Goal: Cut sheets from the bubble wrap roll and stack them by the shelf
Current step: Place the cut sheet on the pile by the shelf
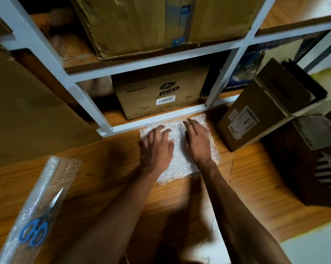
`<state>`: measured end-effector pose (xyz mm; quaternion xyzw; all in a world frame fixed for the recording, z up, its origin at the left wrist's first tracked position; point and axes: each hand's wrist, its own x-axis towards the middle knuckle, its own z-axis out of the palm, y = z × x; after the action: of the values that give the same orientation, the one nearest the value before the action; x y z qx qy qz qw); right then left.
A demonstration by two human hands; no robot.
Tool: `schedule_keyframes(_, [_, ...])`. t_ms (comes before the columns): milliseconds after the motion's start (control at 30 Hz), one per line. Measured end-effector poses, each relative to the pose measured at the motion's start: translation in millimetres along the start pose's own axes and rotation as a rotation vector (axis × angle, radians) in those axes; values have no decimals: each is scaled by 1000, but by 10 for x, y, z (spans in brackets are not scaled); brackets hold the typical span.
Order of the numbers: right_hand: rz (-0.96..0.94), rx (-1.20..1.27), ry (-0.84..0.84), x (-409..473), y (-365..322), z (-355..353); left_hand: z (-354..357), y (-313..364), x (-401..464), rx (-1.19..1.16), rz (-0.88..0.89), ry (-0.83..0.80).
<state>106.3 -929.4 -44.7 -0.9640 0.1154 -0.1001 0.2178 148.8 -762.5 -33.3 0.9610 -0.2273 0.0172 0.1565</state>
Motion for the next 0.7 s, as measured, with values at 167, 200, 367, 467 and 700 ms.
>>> schedule_keyframes(167, [18, -128, -273, -56, 128, 197, 269, -3, -109, 50, -43, -336])
schedule_keyframes(200, [29, -160, -303, -45, 156, 204, 294, -33, -104, 54, -69, -362])
schedule_keyframes(367, [38, -249, -296, -19, 256, 238, 308, -145, -122, 71, -161, -371])
schedule_keyframes(467, [57, -254, -302, -17, 272, 246, 313, -173, -148, 58, -164, -374])
schedule_keyframes(700, [193, -43, -98, -161, 246, -22, 70, -202, -321, 3, -101, -232])
